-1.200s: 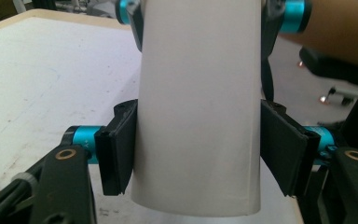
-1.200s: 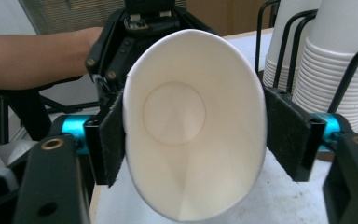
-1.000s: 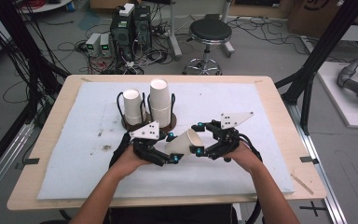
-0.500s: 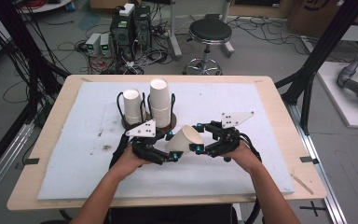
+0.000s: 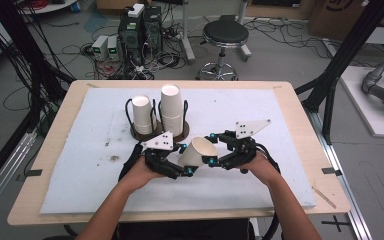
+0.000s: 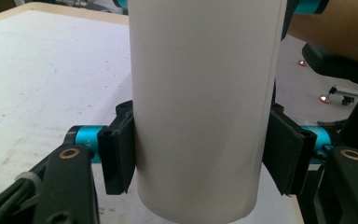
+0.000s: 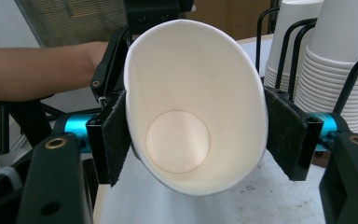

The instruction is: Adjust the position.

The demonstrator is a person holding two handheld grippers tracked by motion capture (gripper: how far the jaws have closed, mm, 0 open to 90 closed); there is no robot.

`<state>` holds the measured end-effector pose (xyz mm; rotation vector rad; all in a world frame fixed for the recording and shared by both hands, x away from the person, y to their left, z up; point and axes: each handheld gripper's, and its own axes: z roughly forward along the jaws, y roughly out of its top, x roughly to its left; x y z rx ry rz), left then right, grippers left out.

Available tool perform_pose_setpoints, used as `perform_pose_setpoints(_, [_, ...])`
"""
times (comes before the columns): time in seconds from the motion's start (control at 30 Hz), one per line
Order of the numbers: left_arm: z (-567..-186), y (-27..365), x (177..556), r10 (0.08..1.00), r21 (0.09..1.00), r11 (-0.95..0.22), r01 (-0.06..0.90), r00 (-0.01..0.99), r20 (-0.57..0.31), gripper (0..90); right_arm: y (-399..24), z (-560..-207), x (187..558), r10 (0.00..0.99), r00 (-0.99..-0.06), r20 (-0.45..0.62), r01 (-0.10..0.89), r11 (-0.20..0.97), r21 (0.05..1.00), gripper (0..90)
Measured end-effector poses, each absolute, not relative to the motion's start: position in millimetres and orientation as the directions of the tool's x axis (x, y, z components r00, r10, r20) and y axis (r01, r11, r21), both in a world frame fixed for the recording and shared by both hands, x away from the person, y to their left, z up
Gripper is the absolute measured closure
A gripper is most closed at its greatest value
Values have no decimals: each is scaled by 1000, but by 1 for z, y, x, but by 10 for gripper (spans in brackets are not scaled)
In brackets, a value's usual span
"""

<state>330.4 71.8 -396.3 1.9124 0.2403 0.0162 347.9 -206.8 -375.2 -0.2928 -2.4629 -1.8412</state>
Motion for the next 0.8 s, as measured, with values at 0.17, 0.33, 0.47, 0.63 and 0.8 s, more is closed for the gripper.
perform_pose_setpoints(0.17, [-393,75,330,170,954,-254,158,979,-117,348,-203,-375,346,127,-970,207,230,203,952,166])
perform_pose_setpoints(0.33, [-395,73,331,173,955,-246,168,977,-128,345,-203,-375,348,110,-972,208,225,180,958,274])
perform_pose_setpoints(0.47, [-398,71,332,204,946,-262,190,969,-138,317,-204,-376,349,121,-975,184,206,199,958,294])
perform_pose_setpoints(0.63, [-400,71,332,225,937,-283,202,964,-140,239,-207,-375,349,134,-975,179,204,207,957,309])
perform_pose_setpoints(0.8, [-399,71,332,220,939,-280,198,966,-138,252,-205,-376,349,138,-975,176,204,225,953,310])
